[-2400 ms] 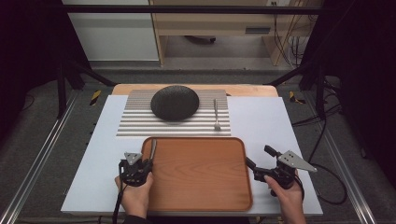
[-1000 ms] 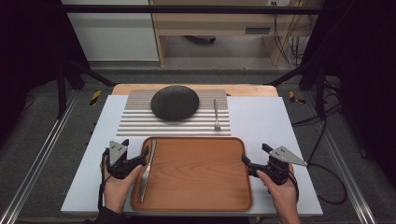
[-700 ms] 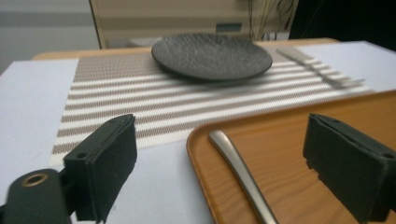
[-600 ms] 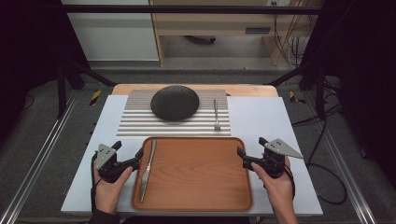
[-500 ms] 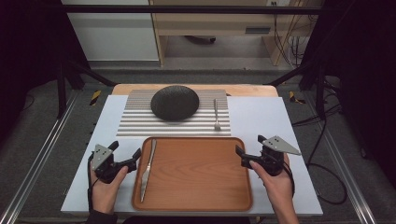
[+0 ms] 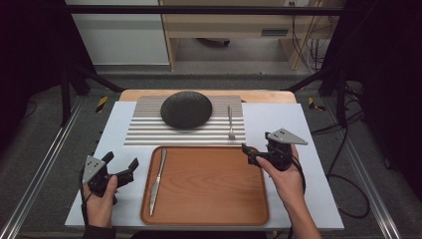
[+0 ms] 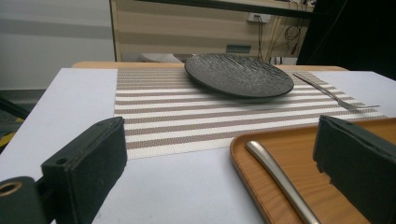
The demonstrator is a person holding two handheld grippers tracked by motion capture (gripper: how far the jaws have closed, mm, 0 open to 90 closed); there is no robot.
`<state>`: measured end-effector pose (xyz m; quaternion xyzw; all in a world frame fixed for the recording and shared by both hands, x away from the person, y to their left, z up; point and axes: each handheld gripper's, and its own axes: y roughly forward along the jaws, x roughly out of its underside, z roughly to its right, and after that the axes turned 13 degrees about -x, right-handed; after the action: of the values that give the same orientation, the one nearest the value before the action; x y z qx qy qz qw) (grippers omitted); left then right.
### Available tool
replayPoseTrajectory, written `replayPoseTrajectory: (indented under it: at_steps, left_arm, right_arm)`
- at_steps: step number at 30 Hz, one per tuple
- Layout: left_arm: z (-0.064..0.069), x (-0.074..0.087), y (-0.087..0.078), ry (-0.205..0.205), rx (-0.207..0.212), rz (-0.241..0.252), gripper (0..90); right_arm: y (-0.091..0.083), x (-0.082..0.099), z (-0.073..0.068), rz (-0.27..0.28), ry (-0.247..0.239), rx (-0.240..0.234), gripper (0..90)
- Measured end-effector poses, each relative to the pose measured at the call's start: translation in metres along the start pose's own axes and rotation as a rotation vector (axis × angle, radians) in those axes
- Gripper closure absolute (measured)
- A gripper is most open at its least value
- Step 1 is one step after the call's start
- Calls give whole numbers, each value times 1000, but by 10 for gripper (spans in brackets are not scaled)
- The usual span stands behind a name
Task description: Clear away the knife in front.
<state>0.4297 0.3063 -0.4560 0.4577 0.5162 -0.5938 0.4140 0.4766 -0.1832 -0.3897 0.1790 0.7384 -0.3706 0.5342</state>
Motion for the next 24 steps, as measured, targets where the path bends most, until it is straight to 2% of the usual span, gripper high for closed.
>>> replayPoseTrajectory:
  at_steps: [10,16,24]
  left_arm:
    - [-6,0,-1,-11,-8,6,23]
    - [-7,0,-2,-8,-2,10,23]
    - [-6,-2,-6,18,9,17,24]
  right_arm:
    - [19,-26,3,-17,-21,-9,68]
    - [29,-33,3,-23,-23,-8,69]
    - [33,-38,4,-20,-24,-9,72]
